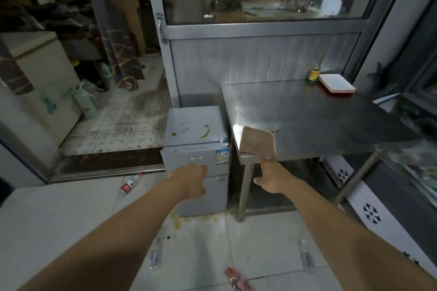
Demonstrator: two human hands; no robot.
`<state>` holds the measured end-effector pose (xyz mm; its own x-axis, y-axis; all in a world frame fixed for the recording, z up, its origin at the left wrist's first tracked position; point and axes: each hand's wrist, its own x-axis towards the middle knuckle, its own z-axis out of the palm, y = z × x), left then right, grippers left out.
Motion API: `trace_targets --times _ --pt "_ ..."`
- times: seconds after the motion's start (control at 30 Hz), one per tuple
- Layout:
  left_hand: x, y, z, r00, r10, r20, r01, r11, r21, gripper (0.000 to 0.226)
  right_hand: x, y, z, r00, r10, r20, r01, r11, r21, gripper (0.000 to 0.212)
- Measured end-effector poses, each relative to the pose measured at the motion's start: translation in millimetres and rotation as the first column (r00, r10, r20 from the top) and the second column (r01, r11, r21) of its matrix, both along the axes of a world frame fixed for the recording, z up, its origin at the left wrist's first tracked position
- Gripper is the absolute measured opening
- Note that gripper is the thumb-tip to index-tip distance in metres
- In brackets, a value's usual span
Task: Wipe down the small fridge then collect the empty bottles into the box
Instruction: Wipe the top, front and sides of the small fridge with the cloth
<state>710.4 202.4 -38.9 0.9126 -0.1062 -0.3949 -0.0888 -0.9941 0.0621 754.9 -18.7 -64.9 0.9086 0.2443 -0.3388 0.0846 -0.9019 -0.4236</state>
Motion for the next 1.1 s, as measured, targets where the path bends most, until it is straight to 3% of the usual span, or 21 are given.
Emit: trace_targets --times 0.07,0.33,0.53,0.7,0.8,0.9,0.93,1.0,1.1 --pt "36 5 -9 1.0 -0.011 0.004 0.011 1.0 -0.007 0.044 36 1 -10 1.0 -0.02 0.0 0.02 1.0 0.009 0.037" --pt "161 26 -56 0.998 -0.055 0.038 0.054 0.998 0.022 0.047 153 15 -64 0.981 -0.18 0.074 0.182 0.983 -0.022 0.062" --pt "225 45 -98 0.989 -0.145 0.008 0.145 0.989 0.036 0.036 198 29 -116 0.948 -0.308 0.08 0.316 0.942 -0.116 0.071" --pt "263 72 -124 0.98 -0.195 -0.037 0.196 0.98 0.041 0.045 210 44 -141 0.898 -0.346 0.273 0.423 0.849 -0.316 0.075" --pt "282 101 -132 0.973 -0.223 -0.056 0.224 0.974 0.015 0.045 218 60 -146 0.793 -0.515 0.326 0.557 0.83 -0.043 0.045" --pt "298 128 -133 0.965 -0.245 -0.089 0.245 0.969 -0.006 0.047 225 77 -145 0.638 -0.672 0.377 0.621 0.738 0.264 0.017" --pt "302 136 -133 0.963 -0.251 -0.098 0.251 0.968 -0.012 0.046 228 83 -141 0.618 -0.697 0.365 0.631 0.716 0.298 0.02" --pt "311 152 -132 0.962 -0.256 -0.098 0.255 0.967 -0.022 0.044 234 96 -131 0.663 -0.669 0.335 0.605 0.743 0.286 0.037" --pt "323 171 -131 0.966 -0.248 -0.077 0.246 0.969 -0.033 0.043 249 123 -119 0.793 -0.524 0.312 0.511 0.85 0.128 0.015"
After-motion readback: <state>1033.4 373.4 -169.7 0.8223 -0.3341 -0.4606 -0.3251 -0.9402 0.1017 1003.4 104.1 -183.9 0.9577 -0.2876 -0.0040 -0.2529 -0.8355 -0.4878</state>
